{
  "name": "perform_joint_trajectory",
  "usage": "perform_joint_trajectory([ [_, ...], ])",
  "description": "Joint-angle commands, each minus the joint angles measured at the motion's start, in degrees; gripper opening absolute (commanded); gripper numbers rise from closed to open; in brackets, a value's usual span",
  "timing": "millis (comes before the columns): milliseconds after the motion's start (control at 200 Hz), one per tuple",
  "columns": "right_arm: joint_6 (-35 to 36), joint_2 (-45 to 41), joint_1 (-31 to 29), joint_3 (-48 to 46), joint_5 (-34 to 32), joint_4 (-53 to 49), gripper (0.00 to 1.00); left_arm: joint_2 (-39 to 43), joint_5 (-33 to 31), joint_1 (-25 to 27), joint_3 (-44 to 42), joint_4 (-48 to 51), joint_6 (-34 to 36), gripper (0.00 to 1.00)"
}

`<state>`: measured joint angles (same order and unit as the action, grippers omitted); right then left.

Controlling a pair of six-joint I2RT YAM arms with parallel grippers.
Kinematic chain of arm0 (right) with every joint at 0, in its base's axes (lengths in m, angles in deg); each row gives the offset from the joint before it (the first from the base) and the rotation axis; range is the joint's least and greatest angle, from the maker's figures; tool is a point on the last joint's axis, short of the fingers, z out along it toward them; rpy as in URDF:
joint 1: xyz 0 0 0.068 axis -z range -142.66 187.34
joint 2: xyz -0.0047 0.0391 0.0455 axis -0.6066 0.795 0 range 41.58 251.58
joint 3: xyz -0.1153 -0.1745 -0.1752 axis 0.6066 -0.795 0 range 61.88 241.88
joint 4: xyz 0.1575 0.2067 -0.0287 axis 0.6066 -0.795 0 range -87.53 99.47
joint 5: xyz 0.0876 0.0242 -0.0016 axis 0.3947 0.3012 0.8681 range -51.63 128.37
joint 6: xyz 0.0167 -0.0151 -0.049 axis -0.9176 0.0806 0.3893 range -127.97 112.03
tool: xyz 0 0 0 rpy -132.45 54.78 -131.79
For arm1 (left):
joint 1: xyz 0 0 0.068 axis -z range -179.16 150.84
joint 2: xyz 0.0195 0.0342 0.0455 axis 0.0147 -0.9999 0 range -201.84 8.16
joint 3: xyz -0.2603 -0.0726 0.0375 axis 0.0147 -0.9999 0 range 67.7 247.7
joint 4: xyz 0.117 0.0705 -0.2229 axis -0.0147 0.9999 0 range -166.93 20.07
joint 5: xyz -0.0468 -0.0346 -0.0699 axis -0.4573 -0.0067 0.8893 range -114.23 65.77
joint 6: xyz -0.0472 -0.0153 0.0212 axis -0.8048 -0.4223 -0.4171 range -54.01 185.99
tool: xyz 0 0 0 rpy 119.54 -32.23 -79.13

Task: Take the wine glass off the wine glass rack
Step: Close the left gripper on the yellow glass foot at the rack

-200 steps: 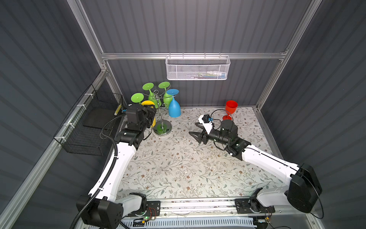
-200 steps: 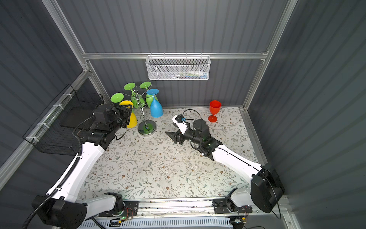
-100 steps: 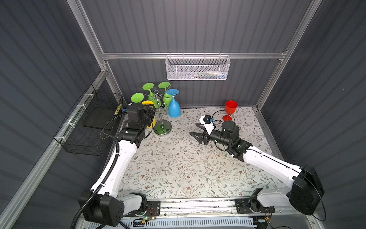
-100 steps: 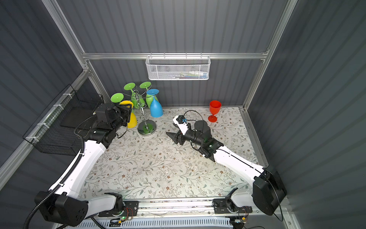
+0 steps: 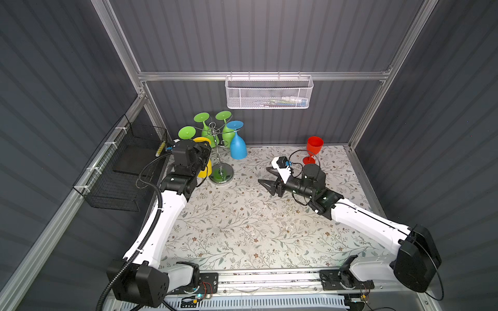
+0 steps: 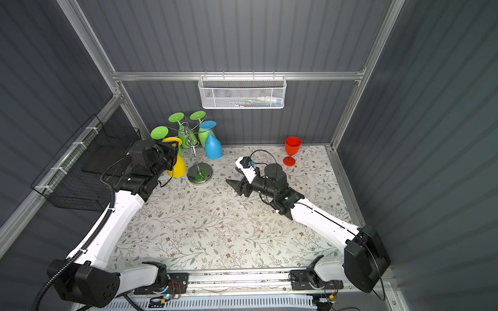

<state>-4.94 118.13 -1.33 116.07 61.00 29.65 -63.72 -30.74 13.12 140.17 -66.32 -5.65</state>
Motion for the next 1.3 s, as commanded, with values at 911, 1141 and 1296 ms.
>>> perform_joint_trajectory([
  [911,-0.21,0.03,-0.25,-0.14,0.15,1.70,0.68,2.67,-1.42,-0.32,0.66,0.38,1.62,0.07],
  [1141,-0.21,0.00,-0.26,-0.14,0.11,1.52,0.68,3.14,-1.37,-0.32,0.66,1.57,2.09,0.14],
  [1296,-0.21,0.09,-0.19,-0.05,0.18,1.61,0.68,3.18,-0.32,-0.32,1.11,3.37,2.84,0.30],
])
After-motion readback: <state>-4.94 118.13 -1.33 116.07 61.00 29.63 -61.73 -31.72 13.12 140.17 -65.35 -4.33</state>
